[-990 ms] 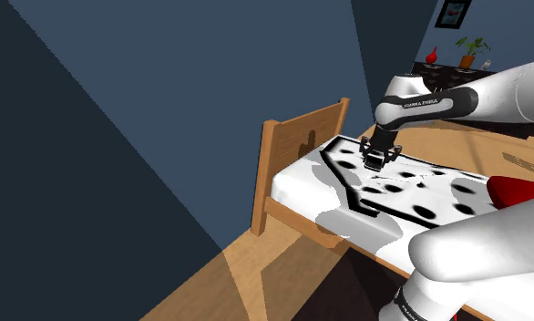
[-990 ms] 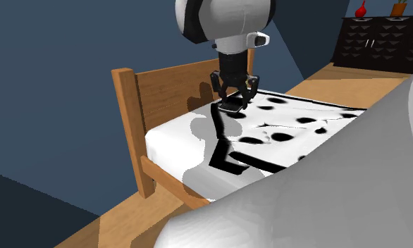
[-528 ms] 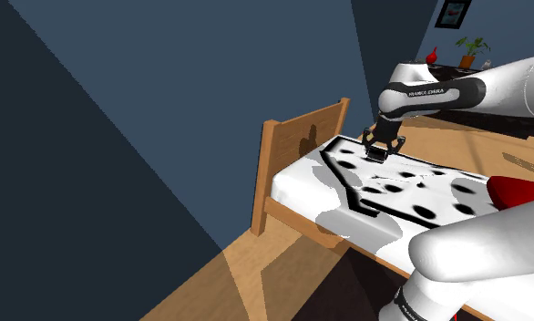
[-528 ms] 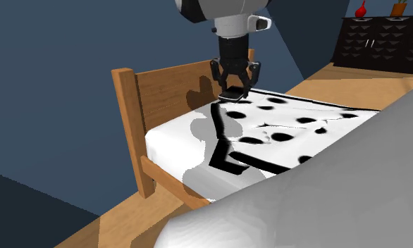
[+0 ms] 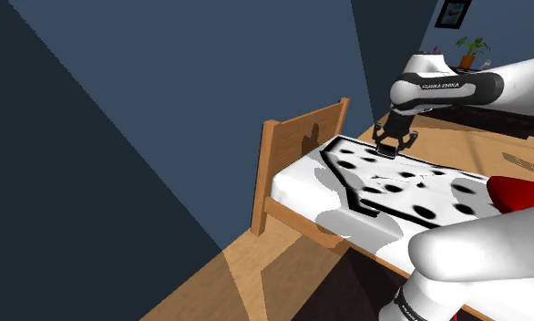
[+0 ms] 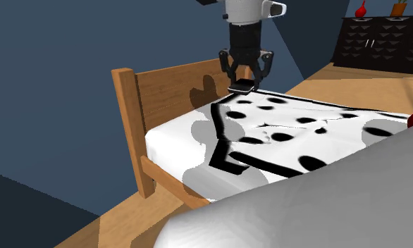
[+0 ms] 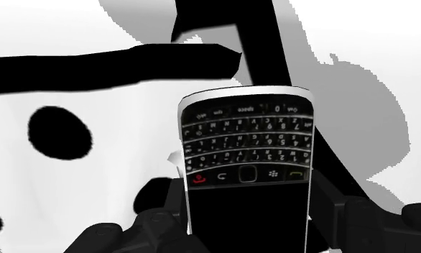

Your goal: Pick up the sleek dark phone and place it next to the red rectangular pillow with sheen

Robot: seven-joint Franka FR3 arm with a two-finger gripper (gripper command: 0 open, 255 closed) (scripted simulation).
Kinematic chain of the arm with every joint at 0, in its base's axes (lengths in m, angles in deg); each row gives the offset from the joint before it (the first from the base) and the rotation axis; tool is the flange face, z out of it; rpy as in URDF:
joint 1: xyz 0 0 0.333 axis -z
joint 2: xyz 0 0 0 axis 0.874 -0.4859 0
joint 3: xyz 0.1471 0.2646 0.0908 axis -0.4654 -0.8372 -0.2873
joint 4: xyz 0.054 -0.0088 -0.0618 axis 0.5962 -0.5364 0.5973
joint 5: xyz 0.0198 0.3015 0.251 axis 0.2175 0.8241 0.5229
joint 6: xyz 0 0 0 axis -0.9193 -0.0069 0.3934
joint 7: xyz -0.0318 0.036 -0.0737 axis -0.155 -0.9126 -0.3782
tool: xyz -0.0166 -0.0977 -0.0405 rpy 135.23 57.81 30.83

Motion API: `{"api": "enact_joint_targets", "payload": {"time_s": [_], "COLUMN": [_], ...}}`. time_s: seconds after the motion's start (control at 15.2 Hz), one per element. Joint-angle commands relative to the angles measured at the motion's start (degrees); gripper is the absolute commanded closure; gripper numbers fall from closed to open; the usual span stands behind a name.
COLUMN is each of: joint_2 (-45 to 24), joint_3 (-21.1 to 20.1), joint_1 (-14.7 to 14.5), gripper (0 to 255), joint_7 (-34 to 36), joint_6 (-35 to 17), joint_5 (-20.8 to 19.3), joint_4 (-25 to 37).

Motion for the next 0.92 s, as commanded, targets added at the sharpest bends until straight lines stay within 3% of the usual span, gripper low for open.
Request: {"api": "enact_joint_targets", "payload": {"time_s": [0.0,0.86], "joint_2": [3.08,18.2], "joint_3": [1.36,13.9], "joint_1": [0.95,9.59], "gripper": [255,255], "joint_7": [-1.95,-18.02], "joint_6": [1.07,6.52], "joint_5": [-0.79,-9.19], "joint_4": [-1.68,-8.16]}}
